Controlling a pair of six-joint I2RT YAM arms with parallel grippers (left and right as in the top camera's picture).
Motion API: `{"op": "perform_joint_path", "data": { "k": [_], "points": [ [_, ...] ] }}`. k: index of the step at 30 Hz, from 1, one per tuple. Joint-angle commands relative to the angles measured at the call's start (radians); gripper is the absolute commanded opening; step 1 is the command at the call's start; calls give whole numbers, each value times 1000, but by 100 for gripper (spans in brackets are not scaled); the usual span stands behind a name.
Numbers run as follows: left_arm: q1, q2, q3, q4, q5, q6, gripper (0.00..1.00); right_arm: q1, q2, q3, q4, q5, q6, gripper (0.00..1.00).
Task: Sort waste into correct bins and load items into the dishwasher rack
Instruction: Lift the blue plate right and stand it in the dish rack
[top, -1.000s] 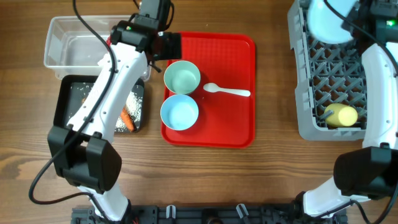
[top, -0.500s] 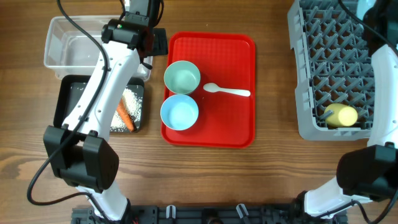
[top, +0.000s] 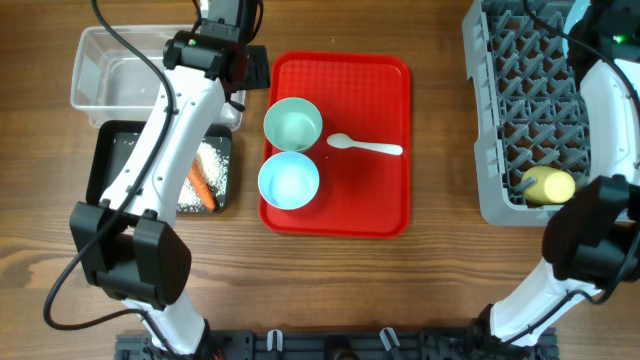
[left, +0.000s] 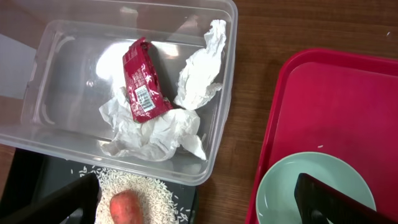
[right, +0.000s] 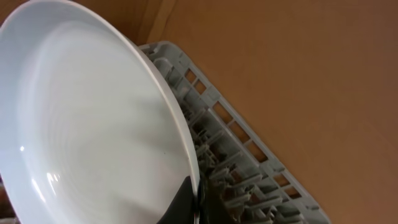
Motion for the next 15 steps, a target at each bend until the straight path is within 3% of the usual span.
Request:
{"op": "perform_joint_path", "data": {
  "k": [1,7,15],
  "points": [
    [2,-6,11,3,-20,1,100,-20,12,2,84,-4,-172,4],
    [2,-6,11,3,-20,2,100,-37,13,2,159,-150,-407,4],
    [2,-6,11,3,-20,1,100,-59,48,1,135,-196,-419,4]
  ]
}}
